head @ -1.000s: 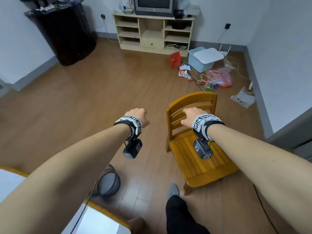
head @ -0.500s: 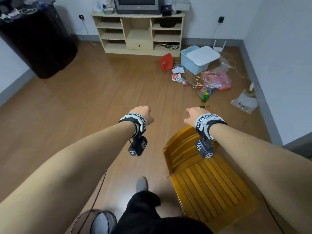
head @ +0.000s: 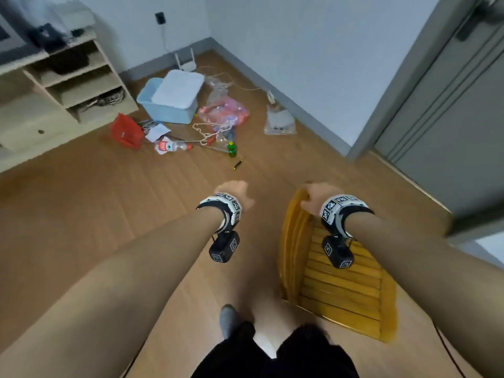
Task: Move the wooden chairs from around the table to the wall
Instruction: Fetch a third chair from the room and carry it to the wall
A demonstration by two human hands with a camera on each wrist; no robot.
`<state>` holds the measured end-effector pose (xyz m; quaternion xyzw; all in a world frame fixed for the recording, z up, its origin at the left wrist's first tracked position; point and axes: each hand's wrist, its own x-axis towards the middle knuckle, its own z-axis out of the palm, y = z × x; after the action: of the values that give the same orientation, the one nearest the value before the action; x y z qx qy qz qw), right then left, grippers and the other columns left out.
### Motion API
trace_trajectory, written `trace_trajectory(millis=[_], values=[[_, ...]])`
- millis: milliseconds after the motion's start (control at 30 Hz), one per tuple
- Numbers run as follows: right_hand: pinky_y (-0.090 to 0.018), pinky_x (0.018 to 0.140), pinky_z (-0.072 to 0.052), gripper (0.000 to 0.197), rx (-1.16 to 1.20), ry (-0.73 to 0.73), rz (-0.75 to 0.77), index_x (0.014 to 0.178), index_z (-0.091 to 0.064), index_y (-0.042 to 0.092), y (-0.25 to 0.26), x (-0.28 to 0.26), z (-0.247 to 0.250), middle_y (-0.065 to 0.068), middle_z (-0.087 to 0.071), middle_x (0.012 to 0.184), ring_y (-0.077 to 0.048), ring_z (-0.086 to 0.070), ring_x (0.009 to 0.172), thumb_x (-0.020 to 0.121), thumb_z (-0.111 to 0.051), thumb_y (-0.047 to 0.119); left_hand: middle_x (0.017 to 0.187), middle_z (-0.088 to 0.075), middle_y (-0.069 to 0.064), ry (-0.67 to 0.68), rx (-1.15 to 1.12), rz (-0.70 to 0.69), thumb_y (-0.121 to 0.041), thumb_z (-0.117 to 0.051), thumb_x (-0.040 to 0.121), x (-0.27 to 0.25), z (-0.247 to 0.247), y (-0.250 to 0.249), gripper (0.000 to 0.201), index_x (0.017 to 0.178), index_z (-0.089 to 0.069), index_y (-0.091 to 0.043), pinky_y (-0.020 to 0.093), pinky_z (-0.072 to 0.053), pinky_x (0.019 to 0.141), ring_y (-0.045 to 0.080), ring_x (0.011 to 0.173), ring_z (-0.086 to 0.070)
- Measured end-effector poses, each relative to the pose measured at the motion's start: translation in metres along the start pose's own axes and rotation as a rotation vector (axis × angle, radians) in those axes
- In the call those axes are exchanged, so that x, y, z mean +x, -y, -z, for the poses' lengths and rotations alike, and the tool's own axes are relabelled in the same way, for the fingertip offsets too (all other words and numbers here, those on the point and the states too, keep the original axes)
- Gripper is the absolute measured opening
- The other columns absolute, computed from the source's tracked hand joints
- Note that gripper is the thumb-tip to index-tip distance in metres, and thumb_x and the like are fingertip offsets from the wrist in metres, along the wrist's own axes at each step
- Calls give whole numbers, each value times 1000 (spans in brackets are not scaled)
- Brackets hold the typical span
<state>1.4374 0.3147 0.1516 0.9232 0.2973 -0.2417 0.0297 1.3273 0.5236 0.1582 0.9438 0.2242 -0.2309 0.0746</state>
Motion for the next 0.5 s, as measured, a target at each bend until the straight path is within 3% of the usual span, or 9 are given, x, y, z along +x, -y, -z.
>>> trace_trajectory(millis=[100, 233, 367, 500], values=[[-36, 71, -59, 31, 9, 42, -141, 111, -62, 17, -10, -14, -3, -1, -64, 93, -21, -63, 81, 97, -53, 43, 136, -60, 9, 0, 54, -152, -46, -55, 92, 21, 5, -16, 57, 141, -52, -17, 42, -51, 97, 30, 120, -59], [-41, 85, -60, 49, 94, 15, -304, 136, -60, 18, -29, -21, -15, -7, -68, 117, -27, -68, 100, 97, -56, 47, 137, -59, 6, -31, 110, -289, -47, -54, 90, 39, 11, -41, 59, 141, -53, -18, 41, -51, 97, 28, 122, -59], [-43, 89, -59, 48, 181, 8, -411, 137, -59, 17, -46, -30, -35, -10, -67, 121, -30, -67, 105, 98, -56, 45, 134, -61, 3, -22, 177, -393, -46, -55, 92, 48, 6, -63, 54, 139, -54, -20, 39, -54, 91, 27, 117, -61], [-41, 96, -54, 56, 261, 33, -516, 144, -53, 16, -54, -43, -65, -11, -60, 138, -33, -60, 122, 98, -57, 47, 131, -63, 3, 12, 241, -515, -45, -56, 92, 64, -1, -85, 50, 135, -58, -20, 40, -55, 89, 27, 113, -63]])
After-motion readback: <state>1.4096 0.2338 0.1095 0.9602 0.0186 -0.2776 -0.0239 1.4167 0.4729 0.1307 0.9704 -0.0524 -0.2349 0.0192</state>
